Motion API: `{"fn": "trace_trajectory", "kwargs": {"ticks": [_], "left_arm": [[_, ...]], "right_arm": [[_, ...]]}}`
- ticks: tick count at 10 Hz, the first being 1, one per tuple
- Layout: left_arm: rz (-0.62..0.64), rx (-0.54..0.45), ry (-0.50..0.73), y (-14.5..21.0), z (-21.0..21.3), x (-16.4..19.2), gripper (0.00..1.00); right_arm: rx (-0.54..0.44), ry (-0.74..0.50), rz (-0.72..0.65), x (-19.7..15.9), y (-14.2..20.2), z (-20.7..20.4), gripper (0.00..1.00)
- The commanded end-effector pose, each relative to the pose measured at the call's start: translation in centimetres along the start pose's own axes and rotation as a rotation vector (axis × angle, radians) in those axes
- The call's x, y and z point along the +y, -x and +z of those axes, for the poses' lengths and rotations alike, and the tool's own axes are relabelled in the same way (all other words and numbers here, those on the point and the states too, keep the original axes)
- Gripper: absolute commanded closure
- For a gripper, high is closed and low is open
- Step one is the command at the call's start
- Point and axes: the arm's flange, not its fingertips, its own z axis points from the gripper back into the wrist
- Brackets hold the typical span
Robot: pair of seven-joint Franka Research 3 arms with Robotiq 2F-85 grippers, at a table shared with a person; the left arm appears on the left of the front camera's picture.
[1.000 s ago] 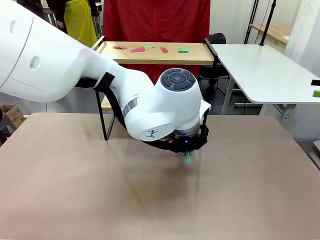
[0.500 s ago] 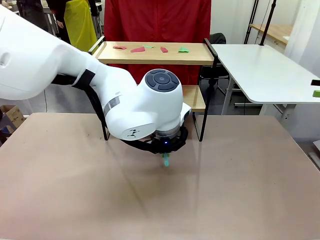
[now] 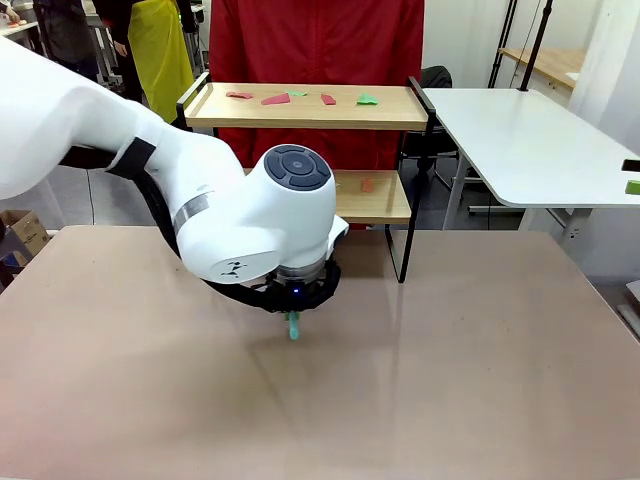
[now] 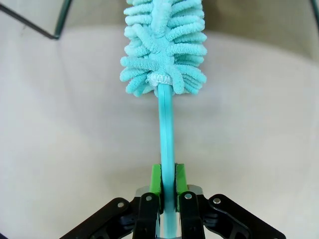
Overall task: Clean the shelf.
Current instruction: Clean the specific section of the Shelf indicated by the human with the Duster.
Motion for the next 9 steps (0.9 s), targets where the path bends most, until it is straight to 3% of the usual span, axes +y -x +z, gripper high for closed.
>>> {"fn": "trace_trajectory", "kwargs": {"ticks": [1,9], "left_arm": [[0.008,-0.017,-0.072,0.1,0.0,2.2,0.87],[-0.035,-0.052,-0.267,-0.3,0.0,8.5,0.87]], "right_arm": [[0.000,-0.001,0.007,0.1,-0.4,-0.1,0.00],[0.000,-0.001,0.007,0.1,-0.4,-0.1,0.00]]}}
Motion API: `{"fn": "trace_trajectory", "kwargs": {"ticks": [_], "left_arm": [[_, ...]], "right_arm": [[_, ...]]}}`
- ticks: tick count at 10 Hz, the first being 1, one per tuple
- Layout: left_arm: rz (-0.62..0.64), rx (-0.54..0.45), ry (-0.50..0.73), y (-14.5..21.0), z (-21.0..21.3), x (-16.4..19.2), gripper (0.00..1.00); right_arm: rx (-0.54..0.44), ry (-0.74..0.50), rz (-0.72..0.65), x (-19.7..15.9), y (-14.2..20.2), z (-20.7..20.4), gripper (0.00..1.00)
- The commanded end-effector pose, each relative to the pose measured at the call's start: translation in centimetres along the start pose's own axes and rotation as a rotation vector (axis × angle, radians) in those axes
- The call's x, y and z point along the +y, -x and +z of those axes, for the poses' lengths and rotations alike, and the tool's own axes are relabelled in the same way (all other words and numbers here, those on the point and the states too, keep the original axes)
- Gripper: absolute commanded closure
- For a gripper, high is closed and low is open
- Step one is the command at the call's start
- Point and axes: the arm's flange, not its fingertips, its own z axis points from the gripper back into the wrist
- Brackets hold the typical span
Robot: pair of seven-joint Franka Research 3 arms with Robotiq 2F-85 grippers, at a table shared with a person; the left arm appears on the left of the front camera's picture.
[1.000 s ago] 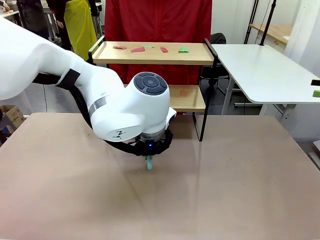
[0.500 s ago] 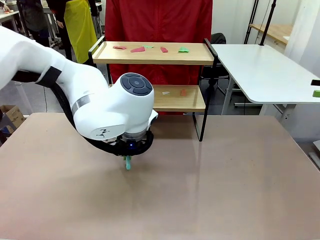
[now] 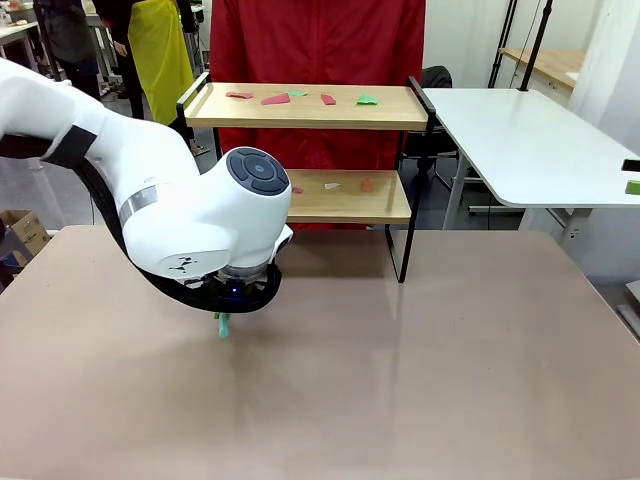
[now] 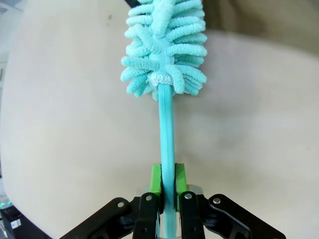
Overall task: Clean the shelf.
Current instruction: Clean the specific section of the Shelf indicated by the human with the Duster.
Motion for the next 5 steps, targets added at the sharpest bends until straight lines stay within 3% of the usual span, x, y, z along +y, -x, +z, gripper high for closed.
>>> {"fn": "trace_trajectory", "kwargs": {"ticks": [1,3,5], "left_arm": [[-0.044,-0.049,-0.051,0.69,0.61,1.15,0.87],[-0.089,-0.059,0.024,1.00,1.26,0.49,0.87],[-0.037,-0.030,-0.018,0.56,0.77,0.32,0.87]], "right_arm": [[0.000,-0.001,0.007,0.11,-0.39,-0.08,0.00],[0.000,-0.001,0.007,0.11,-0.39,-0.08,0.00],[0.000,-0.001,0.007,0.11,-0.39,-0.08,0.00]]}}
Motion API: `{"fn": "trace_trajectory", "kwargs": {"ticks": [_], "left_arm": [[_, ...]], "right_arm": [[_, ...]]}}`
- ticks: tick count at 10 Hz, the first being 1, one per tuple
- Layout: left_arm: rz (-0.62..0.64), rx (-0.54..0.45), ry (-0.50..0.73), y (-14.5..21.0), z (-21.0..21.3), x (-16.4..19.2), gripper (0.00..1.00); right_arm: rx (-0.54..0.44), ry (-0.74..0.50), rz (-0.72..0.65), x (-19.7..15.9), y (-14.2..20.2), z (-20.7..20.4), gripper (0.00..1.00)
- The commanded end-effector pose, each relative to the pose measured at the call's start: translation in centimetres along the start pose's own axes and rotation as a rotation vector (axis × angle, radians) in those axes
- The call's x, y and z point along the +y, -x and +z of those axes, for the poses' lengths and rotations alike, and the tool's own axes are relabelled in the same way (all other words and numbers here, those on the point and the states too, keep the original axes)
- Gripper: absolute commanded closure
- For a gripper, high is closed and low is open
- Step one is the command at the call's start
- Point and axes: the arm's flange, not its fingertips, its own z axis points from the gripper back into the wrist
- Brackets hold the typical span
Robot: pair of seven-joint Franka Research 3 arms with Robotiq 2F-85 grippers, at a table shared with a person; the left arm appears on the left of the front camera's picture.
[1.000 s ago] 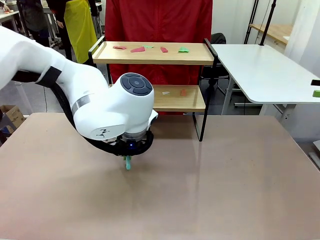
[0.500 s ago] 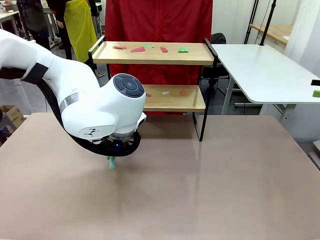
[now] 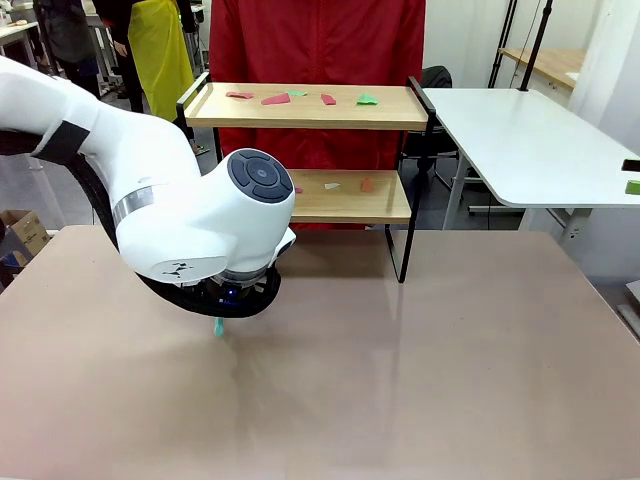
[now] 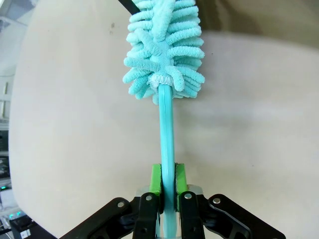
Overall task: Clean the shelf.
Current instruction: Clean the specific section of the Shelf indicated by the human with the Duster.
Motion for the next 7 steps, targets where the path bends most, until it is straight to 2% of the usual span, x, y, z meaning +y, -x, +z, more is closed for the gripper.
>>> {"fn": "trace_trajectory", "kwargs": {"ticks": [1,2,3,4,7], "left_arm": [[0.019,0.007,-0.010,-0.2,-0.4,0.2,0.87],[0.000,0.000,0.000,0.0,0.0,0.0,0.87],[0.042,-0.072,0.055,0.4,1.0,0.7,0.87],[0.029,-0.113,0.151,0.7,1.7,1.4,0.87],[-0.032,-0.195,0.198,1.8,3.2,2.7,0.87]], "right_arm": [[0.000,-0.001,0.007,0.1,-0.4,-0.1,0.00],[0.000,-0.001,0.007,0.1,-0.4,-0.1,0.00],[0.000,-0.001,0.007,0.1,-0.4,-0.1,0.00],[0.000,-0.001,0.007,0.1,-0.4,-0.1,0.00],[0.000,-0.001,0.007,0.1,-0.4,-0.1,0.00]]}}
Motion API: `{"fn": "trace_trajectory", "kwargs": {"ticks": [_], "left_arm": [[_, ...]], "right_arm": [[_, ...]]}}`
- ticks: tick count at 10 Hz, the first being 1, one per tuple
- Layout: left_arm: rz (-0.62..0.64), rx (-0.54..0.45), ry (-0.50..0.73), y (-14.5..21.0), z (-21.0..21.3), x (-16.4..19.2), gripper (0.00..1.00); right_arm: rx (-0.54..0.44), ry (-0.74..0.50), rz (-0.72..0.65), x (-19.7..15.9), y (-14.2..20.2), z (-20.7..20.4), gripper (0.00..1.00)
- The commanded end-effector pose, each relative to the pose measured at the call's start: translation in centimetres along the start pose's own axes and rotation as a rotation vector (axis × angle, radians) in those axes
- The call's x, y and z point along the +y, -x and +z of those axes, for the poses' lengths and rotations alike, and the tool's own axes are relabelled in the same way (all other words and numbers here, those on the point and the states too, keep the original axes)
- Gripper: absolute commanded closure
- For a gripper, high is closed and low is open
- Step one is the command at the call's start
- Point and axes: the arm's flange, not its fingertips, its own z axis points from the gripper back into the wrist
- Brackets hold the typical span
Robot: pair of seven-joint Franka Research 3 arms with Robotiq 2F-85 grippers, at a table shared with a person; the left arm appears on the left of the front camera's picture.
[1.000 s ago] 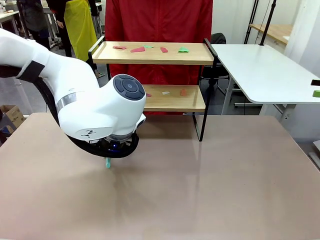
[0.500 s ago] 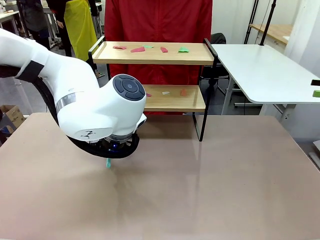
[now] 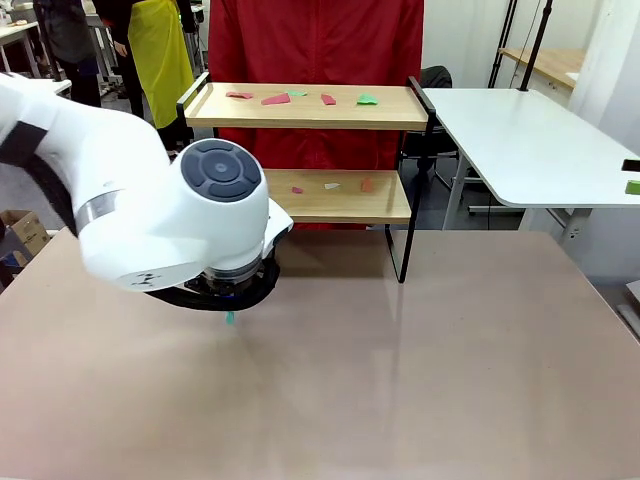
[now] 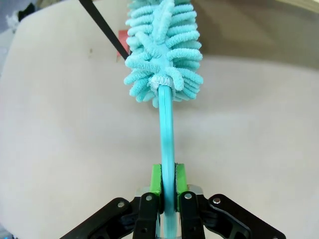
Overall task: Clean the shelf.
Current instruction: Clean the specific section of the Shelf indicated by the human with the Duster.
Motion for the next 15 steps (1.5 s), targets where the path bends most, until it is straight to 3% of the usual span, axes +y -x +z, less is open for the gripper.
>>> {"fn": "trace_trajectory", "kwargs": {"ticks": [1,5,9,15], "left_arm": [[-0.074,-0.064,0.027,0.7,0.7,1.5,0.87],[-0.192,-0.072,0.106,0.9,2.3,3.8,0.87],[-0.425,-0.013,0.350,0.6,1.8,6.5,0.87],[-0.676,0.008,0.584,-0.4,0.6,11.5,0.87]], "right_arm": [[0.000,-0.001,0.007,0.1,-0.4,-0.1,0.00],[0.000,-0.001,0.007,0.1,-0.4,-0.1,0.00],[0.000,-0.001,0.007,0.1,-0.4,-0.1,0.00],[0.000,-0.001,0.007,0.1,-0.4,-0.1,0.00]]}}
